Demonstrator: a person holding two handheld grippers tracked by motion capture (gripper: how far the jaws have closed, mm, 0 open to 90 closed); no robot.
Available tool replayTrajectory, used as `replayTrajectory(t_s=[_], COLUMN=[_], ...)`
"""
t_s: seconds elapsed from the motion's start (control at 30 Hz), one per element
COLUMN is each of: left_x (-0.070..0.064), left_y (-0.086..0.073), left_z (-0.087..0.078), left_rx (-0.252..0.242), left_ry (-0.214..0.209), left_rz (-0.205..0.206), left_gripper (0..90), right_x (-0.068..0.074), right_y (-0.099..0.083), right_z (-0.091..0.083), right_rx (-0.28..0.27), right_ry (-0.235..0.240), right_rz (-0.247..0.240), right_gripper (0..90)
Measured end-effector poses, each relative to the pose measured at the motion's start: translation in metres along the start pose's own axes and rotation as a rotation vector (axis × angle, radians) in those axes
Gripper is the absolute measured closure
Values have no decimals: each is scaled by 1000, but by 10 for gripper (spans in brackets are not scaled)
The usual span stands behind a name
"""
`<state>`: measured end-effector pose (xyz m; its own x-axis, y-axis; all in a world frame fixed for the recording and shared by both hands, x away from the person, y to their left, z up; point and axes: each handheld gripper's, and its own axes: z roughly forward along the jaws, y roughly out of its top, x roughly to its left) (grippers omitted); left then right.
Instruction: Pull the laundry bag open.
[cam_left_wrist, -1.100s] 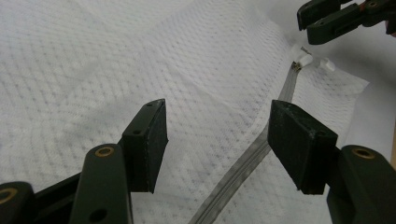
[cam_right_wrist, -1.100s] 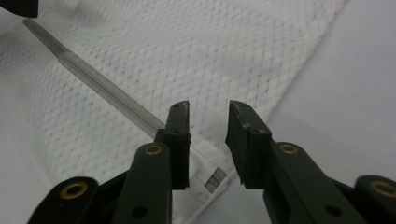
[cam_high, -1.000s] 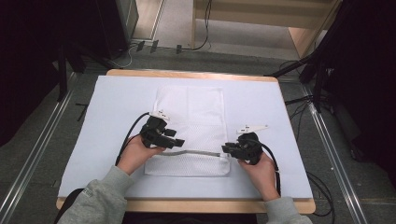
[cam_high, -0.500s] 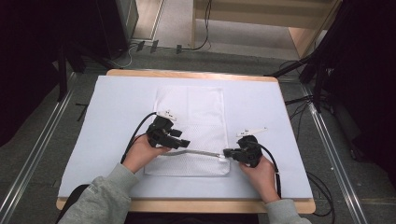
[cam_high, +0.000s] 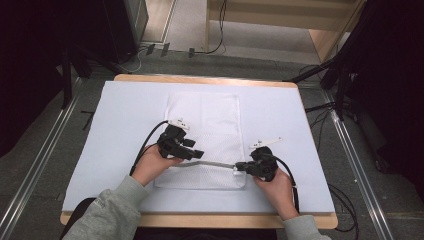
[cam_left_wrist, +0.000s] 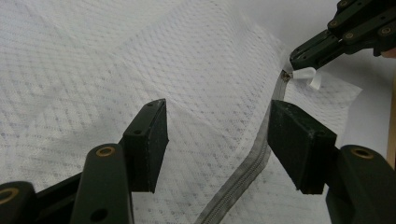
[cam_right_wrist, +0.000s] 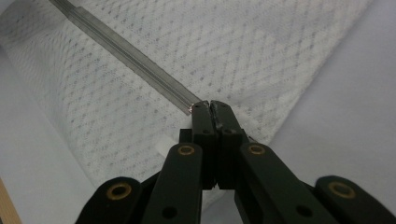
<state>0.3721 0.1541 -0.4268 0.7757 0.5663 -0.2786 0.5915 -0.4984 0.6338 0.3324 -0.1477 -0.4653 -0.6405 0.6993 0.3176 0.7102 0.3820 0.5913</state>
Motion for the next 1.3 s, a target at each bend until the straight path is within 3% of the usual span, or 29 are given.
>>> replayTrajectory(t_s=[0.3,0.57,0.8,0.97,1.1,1.3], left_x=[-7,-15,-21,-28,-32,-39], left_y=[2,3,6,7,9,11], left_z=[4,8,14,21,27,36], left_rx=[5,8,10,10,15,10], left_ry=[-11,-22,-42,-49,-68,-105], left_rz=[17,34,40,42,39,43], left_gripper=[406,426,451,498,516,615], right_x=[7,-4,-4,3,6,8], right_y=[4,2,1,-1,-2,-5], right_z=[-2,-11,-8,-1,1,2], right_rx=[-32,-47,-27,13,10,-8], right_ry=[-12,-35,-41,-84,-100,-112], right_rz=[-40,-13,-8,-67,-98,-137], right_gripper=[900,897,898,898,900,900])
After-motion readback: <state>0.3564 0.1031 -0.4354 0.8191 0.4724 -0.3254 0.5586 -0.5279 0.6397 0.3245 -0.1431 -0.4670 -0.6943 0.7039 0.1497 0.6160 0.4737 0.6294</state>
